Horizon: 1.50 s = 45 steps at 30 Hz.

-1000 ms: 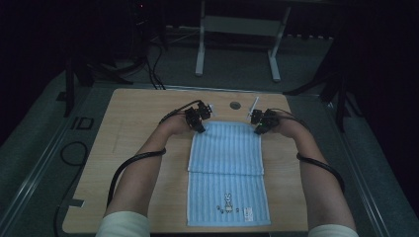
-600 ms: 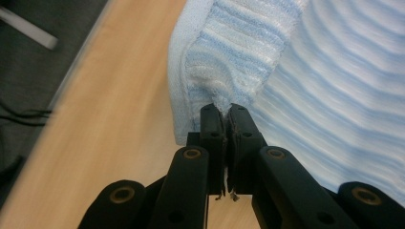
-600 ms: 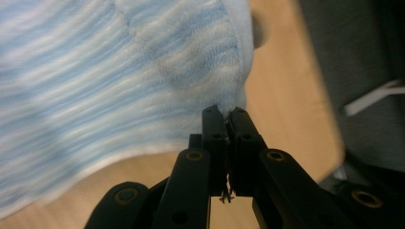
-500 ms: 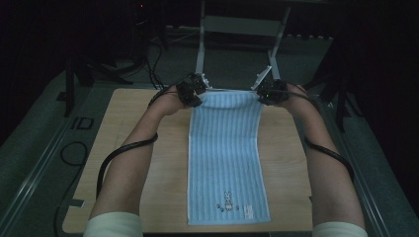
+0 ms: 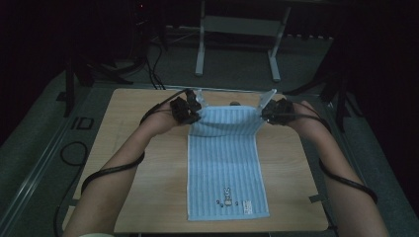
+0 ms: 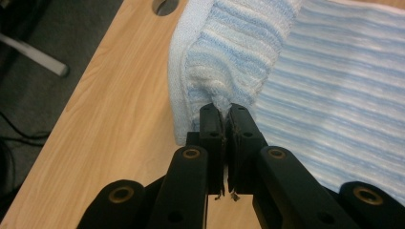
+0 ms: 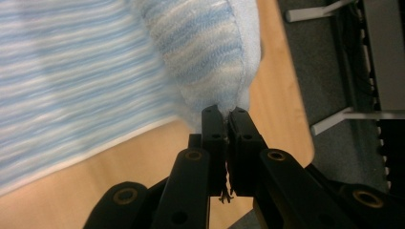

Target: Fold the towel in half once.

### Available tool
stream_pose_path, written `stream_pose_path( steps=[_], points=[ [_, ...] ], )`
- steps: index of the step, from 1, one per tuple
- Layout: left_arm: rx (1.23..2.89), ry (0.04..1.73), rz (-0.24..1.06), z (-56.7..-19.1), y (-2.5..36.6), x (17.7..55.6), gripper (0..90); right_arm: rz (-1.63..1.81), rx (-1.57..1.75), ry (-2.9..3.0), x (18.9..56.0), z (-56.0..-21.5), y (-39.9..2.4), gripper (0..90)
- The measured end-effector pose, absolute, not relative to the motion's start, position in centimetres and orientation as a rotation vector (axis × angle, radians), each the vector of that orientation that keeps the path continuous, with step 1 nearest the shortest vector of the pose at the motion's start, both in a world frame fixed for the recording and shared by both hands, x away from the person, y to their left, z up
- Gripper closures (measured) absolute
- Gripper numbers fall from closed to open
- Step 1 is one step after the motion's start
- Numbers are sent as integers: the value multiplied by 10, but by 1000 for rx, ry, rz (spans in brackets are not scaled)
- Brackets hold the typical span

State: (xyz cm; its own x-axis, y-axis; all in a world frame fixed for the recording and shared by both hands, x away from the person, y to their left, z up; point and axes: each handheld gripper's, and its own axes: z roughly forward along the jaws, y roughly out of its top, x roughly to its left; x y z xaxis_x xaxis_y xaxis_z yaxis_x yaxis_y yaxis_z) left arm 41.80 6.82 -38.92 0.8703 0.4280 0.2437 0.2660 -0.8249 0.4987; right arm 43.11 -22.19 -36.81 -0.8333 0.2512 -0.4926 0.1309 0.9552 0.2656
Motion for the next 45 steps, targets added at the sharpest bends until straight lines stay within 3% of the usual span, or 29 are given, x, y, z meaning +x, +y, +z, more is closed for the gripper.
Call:
stream_pose_path(
  steps=[17,30,31,32,33,35,37,45],
  points=[
    [2647,383,411,-432,62,308,850,388,210,2641,321,-422,-242,857],
    [2649,420,414,-469,56,263,844,456,142,2654,262,-439,-246,856],
    [2682,352,310,-471,55,253,785,469,135,2658,258,-439,-247,851],
    [2682,352,310,-471,55,253,676,493,111,2691,253,-440,-248,795],
    [2720,276,164,-473,55,243,596,526,71,2776,247,-442,-251,691],
    [2724,294,93,-475,57,240,557,524,-23,2856,238,-449,-256,645],
    [2727,284,91,-476,58,240,505,525,87,2879,243,-453,-261,616],
    [2728,386,126,-483,69,268,471,534,288,2843,283,-464,-273,613]
  ],
)
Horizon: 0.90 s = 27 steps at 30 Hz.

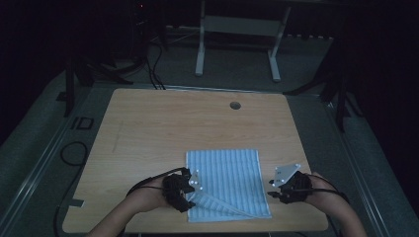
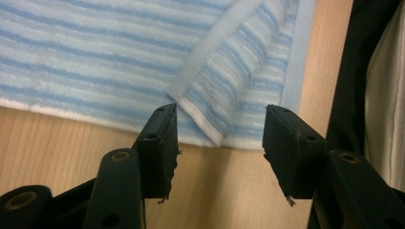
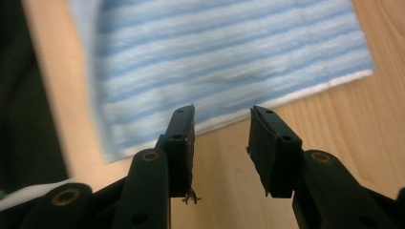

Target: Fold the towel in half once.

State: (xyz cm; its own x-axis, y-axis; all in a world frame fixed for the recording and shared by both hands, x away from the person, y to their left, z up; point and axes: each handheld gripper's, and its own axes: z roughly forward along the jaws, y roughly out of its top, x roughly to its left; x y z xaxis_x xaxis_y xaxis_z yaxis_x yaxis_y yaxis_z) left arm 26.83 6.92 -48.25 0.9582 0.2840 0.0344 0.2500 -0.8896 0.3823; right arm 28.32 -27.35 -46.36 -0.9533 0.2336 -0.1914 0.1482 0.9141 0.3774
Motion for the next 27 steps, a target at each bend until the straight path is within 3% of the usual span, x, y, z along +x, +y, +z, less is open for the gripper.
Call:
stream_pose_path(
  steps=[3,4,8,9,16,18,22,27],
  points=[
    [2747,398,177,-486,68,274,502,514,282,2859,291,-471,-267,613],
    [2725,403,110,-489,66,281,505,512,281,2865,293,-473,-264,613],
    [2726,379,60,-495,59,286,514,507,256,2876,294,-477,-255,613],
    [2736,384,73,-498,56,289,557,505,255,2874,294,-478,-253,613],
    [2860,303,93,-518,35,295,564,489,265,2878,294,-478,-253,613],
    [2850,320,75,-518,34,294,605,480,262,2880,295,-480,-255,613],
    [2864,283,82,-517,32,291,784,482,280,2881,295,-480,-255,613],
    [2837,278,48,-505,36,281,791,483,277,2877,294,-478,-256,613]
  ],
)
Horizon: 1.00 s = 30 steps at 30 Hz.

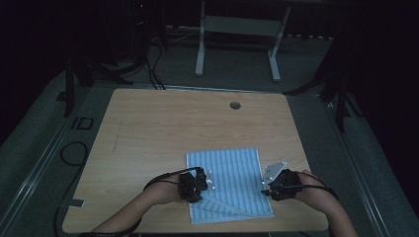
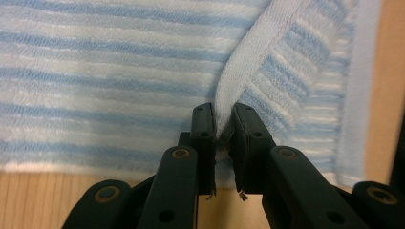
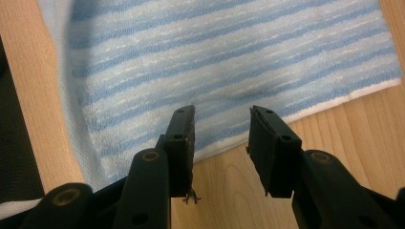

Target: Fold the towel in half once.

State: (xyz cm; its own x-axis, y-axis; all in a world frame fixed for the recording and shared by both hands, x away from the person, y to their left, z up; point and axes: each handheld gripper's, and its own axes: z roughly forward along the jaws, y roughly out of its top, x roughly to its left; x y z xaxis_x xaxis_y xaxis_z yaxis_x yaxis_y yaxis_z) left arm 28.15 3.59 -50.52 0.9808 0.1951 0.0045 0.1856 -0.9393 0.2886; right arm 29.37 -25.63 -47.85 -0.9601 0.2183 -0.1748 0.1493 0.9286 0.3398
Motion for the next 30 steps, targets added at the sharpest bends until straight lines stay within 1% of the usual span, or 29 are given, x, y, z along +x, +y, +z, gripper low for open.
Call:
stream_pose_path(
  steps=[1,4,8,9,10,11,13,14,15,16,17,18,19,20,21,22,23,24,26,27,28,29,30],
  points=[
    [2808,290,59,-497,38,275,788,475,280,2876,294,-478,-258,613],
    [2798,275,64,-489,40,268,767,473,289,2877,295,-478,-259,613],
    [2783,226,12,-480,43,249,768,470,308,2877,295,-478,-260,612],
    [2783,226,12,-480,43,249,768,469,309,2880,295,-479,-261,611],
    [2772,219,-25,-478,44,243,768,464,311,2885,295,-480,-261,604],
    [2772,219,-25,-478,44,243,767,464,311,2885,295,-480,-261,604],
    [2757,159,-158,-476,46,236,713,454,317,2893,296,-482,-262,586],
    [2756,135,-184,-476,46,232,713,454,317,2893,296,-482,-262,586],
    [2763,132,-173,-474,47,230,633,445,329,2892,297,-482,-262,580],
    [2763,132,-173,-474,47,230,607,448,331,2892,297,-482,-262,575],
    [2757,153,-164,-473,48,231,607,448,331,2892,297,-482,-262,575],
    [2748,171,-163,-473,50,233,589,452,334,2889,298,-481,-263,573],
    [2750,223,-122,-472,55,240,547,457,335,2885,298,-480,-263,555],
    [2750,223,-122,-472,55,240,527,459,332,2882,299,-479,-262,549],
    [2738,271,-119,-473,60,250,517,460,332,2883,300,-478,-262,547],
    [2738,271,-119,-473,60,250,499,453,325,2884,301,-478,-262,540],
    [2745,329,-80,-474,65,261,486,452,320,2881,303,-477,-261,536],
    [2745,329,-80,-474,65,261,486,452,320,2881,303,-477,-261,536],
    [2753,392,-22,-474,70,277,486,460,314,2883,313,-474,-260,523],
    [2753,392,-22,-474,70,277,483,460,314,2883,313,-474,-260,523],
    [2743,409,-15,-474,72,283,483,462,311,2881,318,-473,-260,524],
    [2737,446,26,-473,75,295,477,471,297,2886,329,-471,-258,523],
    [2737,446,26,-473,75,295,467,476,299,2881,335,-469,-257,524]
  ],
)
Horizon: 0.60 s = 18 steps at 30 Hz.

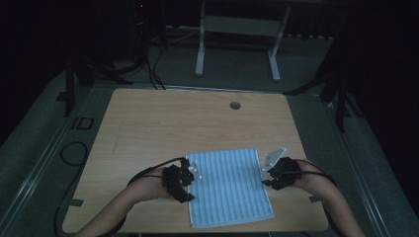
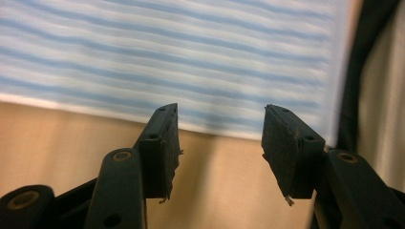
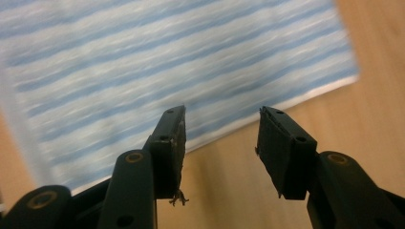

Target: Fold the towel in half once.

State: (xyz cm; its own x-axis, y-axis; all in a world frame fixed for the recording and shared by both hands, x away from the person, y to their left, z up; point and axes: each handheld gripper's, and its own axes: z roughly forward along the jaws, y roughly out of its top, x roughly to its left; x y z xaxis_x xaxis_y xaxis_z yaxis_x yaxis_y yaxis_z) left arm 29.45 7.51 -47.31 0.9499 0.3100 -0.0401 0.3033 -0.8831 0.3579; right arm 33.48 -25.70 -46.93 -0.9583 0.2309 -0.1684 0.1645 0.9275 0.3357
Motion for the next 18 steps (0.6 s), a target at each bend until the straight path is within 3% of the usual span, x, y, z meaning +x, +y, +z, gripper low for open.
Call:
stream_pose_path(
  steps=[3,11,18],
  points=[
    [2768,496,123,-474,76,318,449,470,278,2883,355,-466,-253,524],
    [2753,628,199,-474,81,368,450,427,273,2867,411,-466,-242,540],
    [2754,732,138,-490,85,407,422,353,300,2926,448,-485,-226,540]
  ],
)
